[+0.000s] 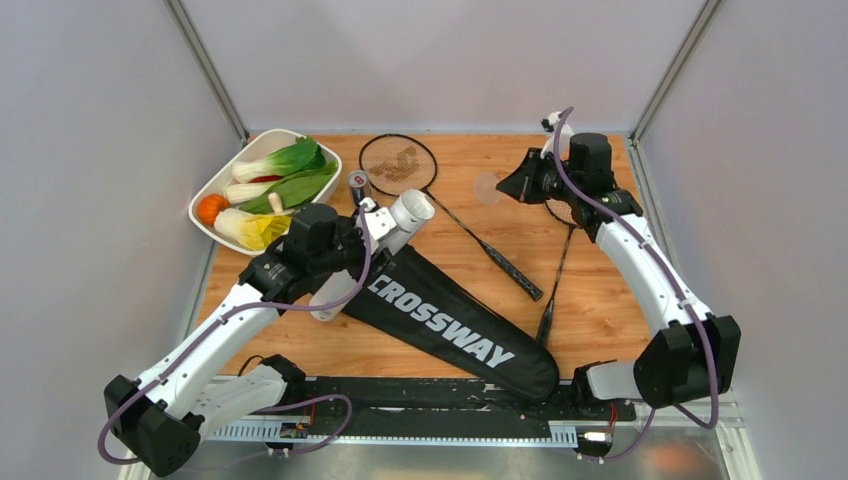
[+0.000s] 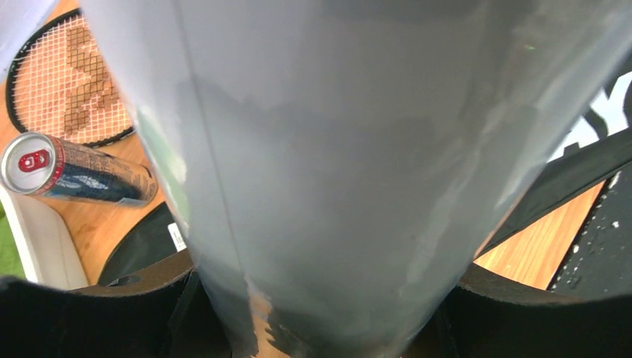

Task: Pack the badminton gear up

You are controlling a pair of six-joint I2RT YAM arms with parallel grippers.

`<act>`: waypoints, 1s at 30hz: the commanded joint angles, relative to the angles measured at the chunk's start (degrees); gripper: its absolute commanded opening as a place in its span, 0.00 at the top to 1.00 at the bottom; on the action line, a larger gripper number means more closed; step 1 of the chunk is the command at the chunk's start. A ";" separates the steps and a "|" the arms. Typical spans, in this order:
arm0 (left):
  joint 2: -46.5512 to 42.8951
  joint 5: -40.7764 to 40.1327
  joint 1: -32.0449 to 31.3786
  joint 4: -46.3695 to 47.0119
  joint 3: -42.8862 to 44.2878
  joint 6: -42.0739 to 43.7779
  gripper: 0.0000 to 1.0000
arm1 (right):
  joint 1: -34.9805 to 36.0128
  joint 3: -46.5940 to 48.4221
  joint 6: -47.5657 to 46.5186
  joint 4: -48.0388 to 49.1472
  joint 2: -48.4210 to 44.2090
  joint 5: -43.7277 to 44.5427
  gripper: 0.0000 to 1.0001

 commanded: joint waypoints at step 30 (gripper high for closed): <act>4.11 -9.81 -6.69 -5.16 5.91 13.54 0.61 | 17.59 5.32 -1.30 0.56 -6.35 -15.83 1.00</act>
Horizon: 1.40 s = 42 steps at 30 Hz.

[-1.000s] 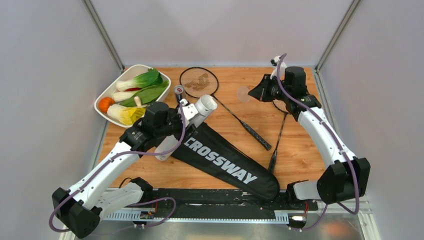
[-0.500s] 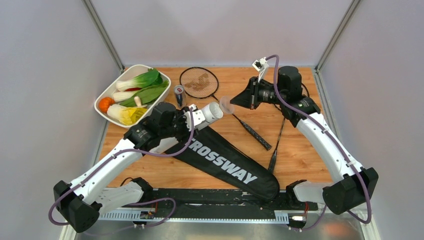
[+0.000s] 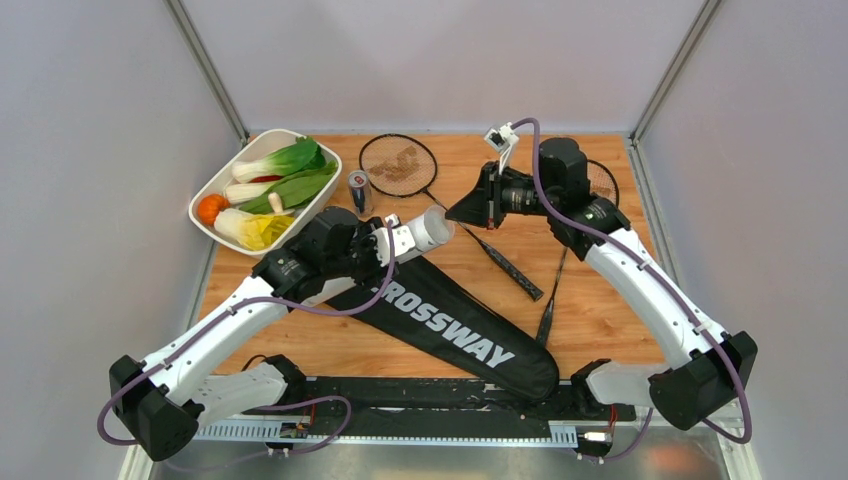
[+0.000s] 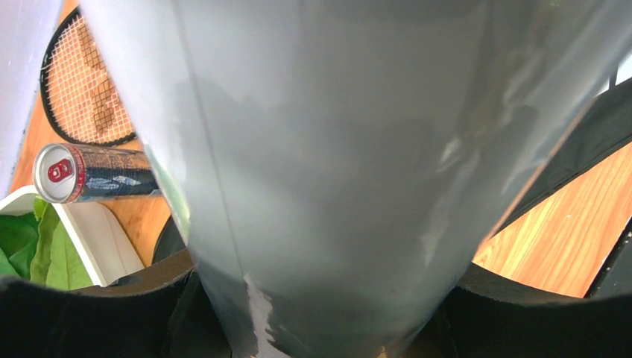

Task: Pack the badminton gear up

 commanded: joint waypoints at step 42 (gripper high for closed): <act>0.73 -1.88 -0.54 2.63 3.24 0.91 0.62 | 7.30 -3.47 -6.24 -2.99 -3.18 18.17 1.00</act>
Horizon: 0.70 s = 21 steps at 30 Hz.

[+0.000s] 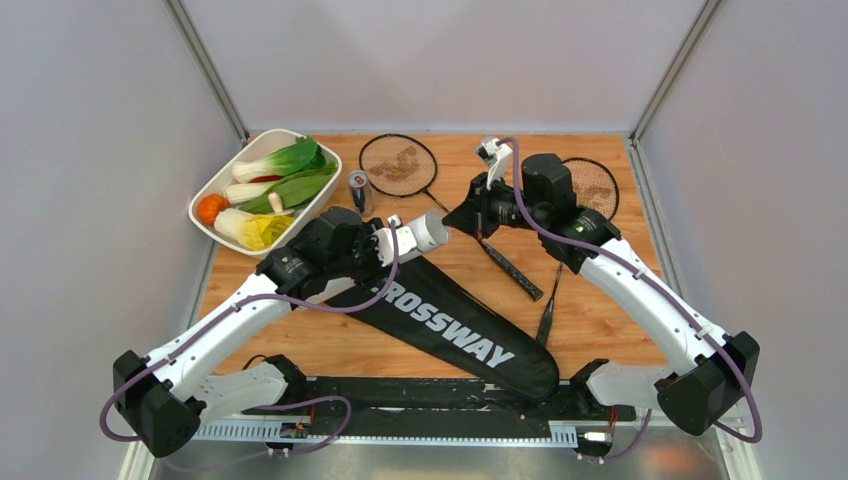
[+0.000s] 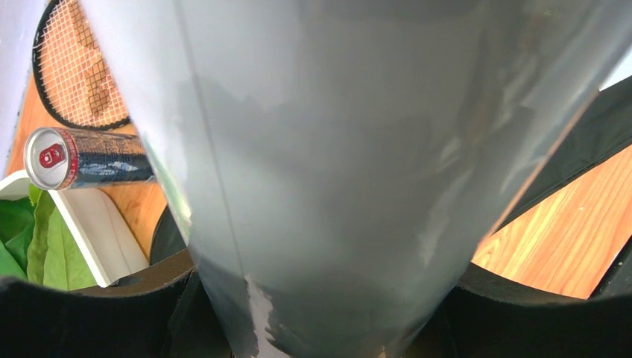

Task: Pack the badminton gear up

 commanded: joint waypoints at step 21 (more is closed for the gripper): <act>0.98 -1.20 -0.65 2.51 5.42 2.35 0.62 | 7.10 7.28 -5.92 -10.27 3.31 10.55 0.84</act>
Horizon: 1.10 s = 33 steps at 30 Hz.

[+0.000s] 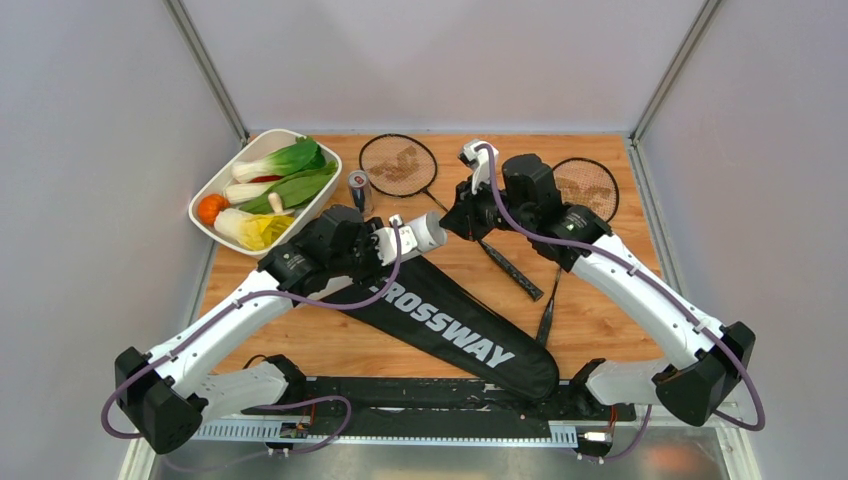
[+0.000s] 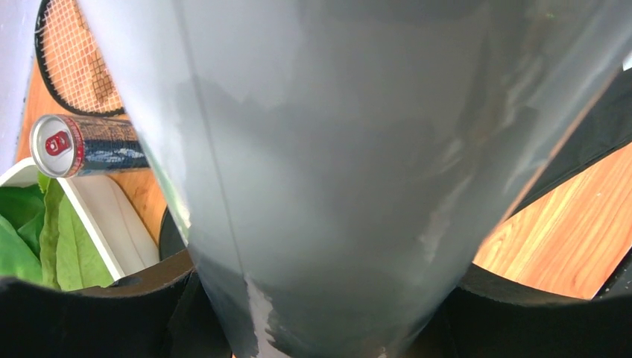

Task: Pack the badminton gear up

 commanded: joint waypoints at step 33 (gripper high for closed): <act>-1.38 3.30 -0.86 8.15 2.86 -0.21 0.62 | 2.21 -6.46 9.18 9.55 0.77 -11.58 0.67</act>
